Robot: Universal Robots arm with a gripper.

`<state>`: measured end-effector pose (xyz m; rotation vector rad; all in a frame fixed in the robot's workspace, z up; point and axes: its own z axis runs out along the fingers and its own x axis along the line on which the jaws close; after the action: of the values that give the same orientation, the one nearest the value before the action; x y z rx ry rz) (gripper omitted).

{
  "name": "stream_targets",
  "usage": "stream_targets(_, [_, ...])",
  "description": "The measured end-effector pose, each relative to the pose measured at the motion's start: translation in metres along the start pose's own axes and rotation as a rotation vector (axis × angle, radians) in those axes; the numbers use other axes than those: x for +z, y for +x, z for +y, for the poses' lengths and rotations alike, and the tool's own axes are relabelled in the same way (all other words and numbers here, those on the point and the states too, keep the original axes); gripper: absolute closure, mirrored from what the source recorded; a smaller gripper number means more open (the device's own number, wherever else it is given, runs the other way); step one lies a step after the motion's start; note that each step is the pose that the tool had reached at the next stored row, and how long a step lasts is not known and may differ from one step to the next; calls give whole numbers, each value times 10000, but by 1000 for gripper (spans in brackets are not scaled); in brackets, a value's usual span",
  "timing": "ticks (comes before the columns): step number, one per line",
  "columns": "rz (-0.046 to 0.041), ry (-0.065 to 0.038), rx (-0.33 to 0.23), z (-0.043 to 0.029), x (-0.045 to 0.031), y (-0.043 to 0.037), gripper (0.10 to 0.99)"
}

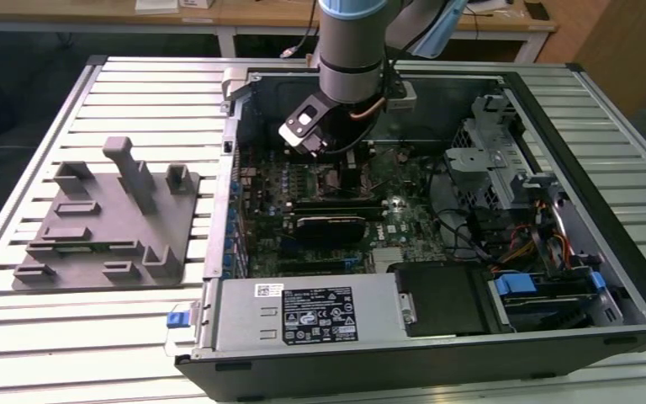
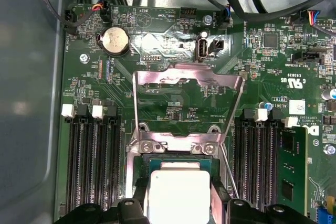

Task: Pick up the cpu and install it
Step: 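Place the cpu into insertion slot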

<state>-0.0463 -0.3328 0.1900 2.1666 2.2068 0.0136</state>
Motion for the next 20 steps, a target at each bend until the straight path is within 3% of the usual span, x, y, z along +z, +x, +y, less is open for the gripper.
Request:
stream_targets(7, [9,-7,1,1,4,1,533])
stream_targets(8, [8,-6,1,1,3,1,475])
stream_targets(9, [10,-5,1,1,3,1,475])
stream_targets(13, [117,-12,5,2,-11,2,475])
stream_targets(20, [129,-6,6,3,-61,-1,475])
